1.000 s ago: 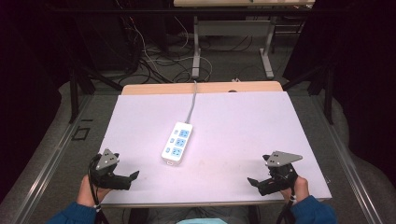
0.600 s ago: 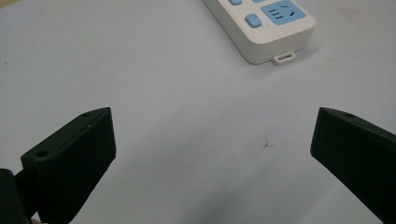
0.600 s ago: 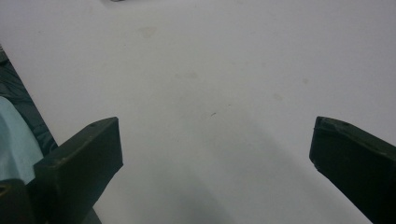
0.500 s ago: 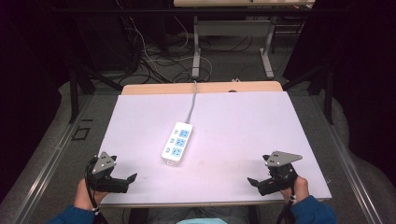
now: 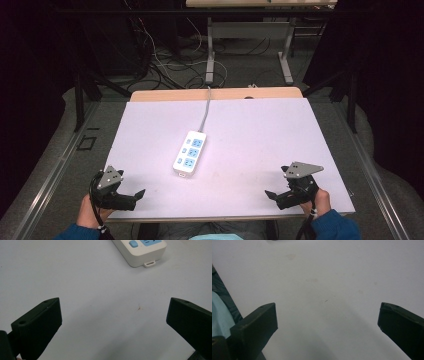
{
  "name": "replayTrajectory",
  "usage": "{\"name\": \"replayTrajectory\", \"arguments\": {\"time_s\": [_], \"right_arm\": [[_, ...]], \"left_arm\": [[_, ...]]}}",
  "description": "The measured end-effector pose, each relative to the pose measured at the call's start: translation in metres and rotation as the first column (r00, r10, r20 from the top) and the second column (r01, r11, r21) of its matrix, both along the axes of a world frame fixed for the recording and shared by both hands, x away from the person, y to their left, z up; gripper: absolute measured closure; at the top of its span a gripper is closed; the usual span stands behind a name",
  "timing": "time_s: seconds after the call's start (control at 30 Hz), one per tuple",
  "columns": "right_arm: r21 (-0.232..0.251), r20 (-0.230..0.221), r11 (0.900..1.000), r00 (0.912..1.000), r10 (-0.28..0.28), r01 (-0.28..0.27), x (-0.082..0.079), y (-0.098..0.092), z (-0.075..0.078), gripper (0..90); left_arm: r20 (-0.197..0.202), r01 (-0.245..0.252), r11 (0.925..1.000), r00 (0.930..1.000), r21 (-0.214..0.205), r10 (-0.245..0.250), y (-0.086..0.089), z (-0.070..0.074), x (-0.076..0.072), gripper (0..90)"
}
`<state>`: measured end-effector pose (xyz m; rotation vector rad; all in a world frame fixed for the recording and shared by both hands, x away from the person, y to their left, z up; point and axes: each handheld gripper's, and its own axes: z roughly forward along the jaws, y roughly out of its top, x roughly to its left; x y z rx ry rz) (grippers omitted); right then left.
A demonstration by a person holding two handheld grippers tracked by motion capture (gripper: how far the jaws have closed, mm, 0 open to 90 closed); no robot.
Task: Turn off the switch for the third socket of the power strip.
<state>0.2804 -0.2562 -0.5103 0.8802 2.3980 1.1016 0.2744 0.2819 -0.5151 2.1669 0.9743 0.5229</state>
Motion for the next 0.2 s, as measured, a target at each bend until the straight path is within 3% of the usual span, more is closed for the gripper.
{"name": "replayTrajectory", "arguments": {"time_s": [0.2], "right_arm": [[0.000, 0.001, 1.0000, 1.0000, 0.000, 0.000, 0.0002, -0.0001, 0.0000, 2.2]], "left_arm": [[0.003, -0.001, 1.0000, 1.0000, -0.004, 0.001, -0.0004, -0.0006, 0.0007, 0.1]]}}
